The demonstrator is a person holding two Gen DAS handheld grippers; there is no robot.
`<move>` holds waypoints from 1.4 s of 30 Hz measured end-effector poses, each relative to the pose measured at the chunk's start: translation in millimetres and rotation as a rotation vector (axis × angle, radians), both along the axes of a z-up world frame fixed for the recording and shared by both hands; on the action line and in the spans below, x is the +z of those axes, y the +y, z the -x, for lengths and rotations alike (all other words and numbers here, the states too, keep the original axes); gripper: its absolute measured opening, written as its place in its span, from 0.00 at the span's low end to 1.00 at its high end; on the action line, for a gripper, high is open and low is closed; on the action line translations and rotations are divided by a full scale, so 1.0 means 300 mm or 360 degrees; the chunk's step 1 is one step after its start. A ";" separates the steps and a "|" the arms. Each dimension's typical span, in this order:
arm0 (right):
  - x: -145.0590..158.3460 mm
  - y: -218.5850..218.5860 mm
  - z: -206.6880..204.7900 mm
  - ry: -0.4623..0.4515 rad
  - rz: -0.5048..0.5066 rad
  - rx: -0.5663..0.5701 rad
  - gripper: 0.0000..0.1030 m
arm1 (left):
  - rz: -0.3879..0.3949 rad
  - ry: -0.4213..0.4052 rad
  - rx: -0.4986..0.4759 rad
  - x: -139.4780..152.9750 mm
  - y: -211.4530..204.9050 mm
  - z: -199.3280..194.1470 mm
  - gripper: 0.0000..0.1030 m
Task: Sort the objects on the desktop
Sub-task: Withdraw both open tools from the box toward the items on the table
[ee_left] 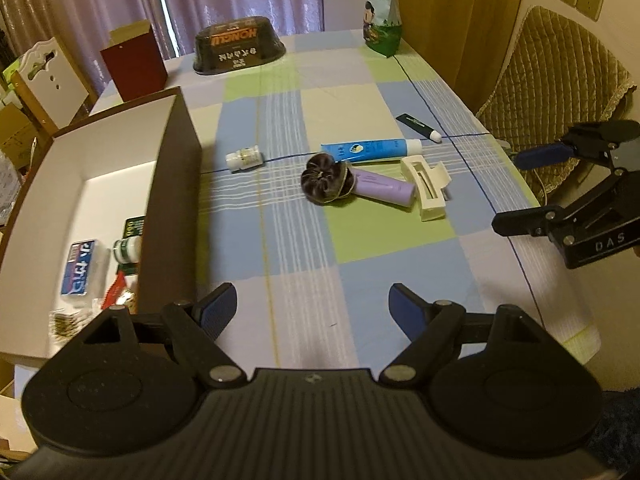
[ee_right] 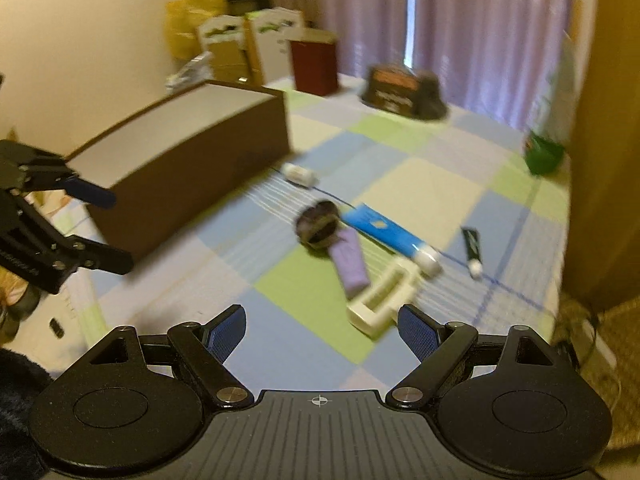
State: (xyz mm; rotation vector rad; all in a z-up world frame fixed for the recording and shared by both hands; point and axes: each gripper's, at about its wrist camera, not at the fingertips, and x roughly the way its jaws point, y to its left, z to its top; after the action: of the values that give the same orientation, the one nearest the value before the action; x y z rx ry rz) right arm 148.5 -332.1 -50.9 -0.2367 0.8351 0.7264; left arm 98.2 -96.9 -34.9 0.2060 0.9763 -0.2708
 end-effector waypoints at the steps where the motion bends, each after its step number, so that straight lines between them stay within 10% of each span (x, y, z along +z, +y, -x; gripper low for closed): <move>1: -0.007 -0.010 -0.008 0.0015 0.0002 -0.0030 0.83 | 0.0004 0.0007 0.0000 -0.006 -0.007 -0.007 0.78; 18: -0.138 -0.077 -0.247 0.0346 -0.0089 -0.0759 0.83 | -0.0051 0.0111 -0.0001 -0.116 -0.062 -0.191 0.78; 42: -0.301 -0.058 -0.316 0.0453 0.0101 -0.0751 0.49 | -0.0055 0.0222 -0.0028 -0.228 -0.045 -0.388 0.78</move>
State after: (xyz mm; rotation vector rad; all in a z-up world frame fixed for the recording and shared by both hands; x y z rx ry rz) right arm 243.2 -349.3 -141.2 0.0133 1.1362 0.2920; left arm 214.6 -110.3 -103.3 0.2295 1.1185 -0.2875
